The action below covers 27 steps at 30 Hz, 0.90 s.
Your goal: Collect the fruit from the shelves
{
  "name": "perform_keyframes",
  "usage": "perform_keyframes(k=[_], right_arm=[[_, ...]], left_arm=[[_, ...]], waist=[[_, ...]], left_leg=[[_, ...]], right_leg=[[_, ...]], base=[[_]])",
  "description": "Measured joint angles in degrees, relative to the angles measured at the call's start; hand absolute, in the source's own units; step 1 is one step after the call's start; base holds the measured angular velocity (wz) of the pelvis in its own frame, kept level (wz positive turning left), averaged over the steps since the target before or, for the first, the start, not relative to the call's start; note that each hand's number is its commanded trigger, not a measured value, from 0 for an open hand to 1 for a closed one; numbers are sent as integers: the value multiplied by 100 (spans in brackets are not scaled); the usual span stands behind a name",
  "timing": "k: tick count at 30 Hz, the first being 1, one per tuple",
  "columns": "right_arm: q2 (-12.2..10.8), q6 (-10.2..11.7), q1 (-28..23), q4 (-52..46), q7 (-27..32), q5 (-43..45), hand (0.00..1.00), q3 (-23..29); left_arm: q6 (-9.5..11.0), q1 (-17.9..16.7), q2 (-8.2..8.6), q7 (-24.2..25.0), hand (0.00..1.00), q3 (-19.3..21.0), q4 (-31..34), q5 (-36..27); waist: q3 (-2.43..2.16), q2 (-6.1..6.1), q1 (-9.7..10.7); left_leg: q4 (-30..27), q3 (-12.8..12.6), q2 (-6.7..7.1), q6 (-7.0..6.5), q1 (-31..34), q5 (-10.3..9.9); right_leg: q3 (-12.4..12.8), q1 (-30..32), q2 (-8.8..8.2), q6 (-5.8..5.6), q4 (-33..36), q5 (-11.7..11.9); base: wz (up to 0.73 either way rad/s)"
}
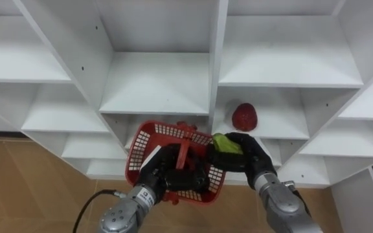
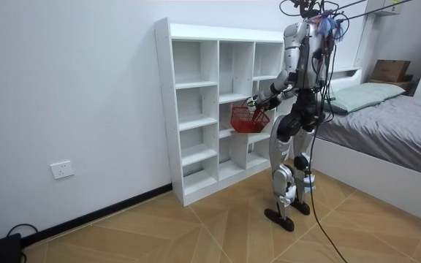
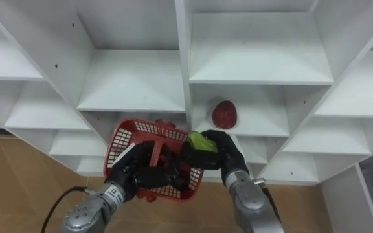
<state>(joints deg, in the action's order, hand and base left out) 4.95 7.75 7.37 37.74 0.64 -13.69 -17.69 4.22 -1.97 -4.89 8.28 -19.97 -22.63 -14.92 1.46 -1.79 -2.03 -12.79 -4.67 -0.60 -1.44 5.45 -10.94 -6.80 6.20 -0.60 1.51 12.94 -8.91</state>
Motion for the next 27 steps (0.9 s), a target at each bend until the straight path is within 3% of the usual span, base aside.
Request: perform_keyframes(k=[3,5,8,9,10,11,12,27], right_arm=[[2,-40,0,10,-50,-12,100,0],[8,-120,1,15,-86,-46,89,0],[8,-234,1,19,-98,-66,46,-1],[9,-283,1,19,-98,-83,25,0],[10,-299,1,20,-98,-96,19,0],[12,-337,2,20,-98,-124,4,0],[13,-361,5,20,-98,-137,0,0],[2,-506,12,204,-254,-410,0,-21]], left_arm=[[-10,-3,-23,-31,100,-11,0,-9],[-40,-10,-28,-31,100,-38,0,-11],[-138,-10,-28,-30,100,-51,0,-13],[-171,-14,-30,-30,100,-57,0,-13],[-180,-17,-30,-30,100,-60,0,-13],[-182,-26,-32,-27,100,-64,-1,-13],[-186,-30,-32,-27,100,-65,-1,-13],[-459,-39,-53,-33,100,-76,-1,-93]], waist=[[-10,-13,1],[-13,-8,0],[-30,17,-5],[-40,30,-7],[-46,39,-7],[-57,56,-6],[-61,64,-5],[-57,144,-13]], left_leg=[[4,-7,9,0,0,0],[5,-14,12,1,0,0],[3,-31,27,1,9,0],[2,-31,28,1,9,0],[1,-31,28,1,8,0],[1,-31,27,1,5,0],[0,-31,27,1,3,0],[-42,-34,16,5,-7,4]], right_leg=[[-2,1,6,2,0,1],[-2,6,7,3,-3,2],[13,19,5,3,-5,2],[12,18,3,3,-5,2],[12,18,2,3,-5,2],[13,16,2,3,-5,2],[13,13,1,3,-5,2],[32,-24,-17,14,-24,21]], base=[[0],[0],[-1],[0],[0],[0],[0],[0]])
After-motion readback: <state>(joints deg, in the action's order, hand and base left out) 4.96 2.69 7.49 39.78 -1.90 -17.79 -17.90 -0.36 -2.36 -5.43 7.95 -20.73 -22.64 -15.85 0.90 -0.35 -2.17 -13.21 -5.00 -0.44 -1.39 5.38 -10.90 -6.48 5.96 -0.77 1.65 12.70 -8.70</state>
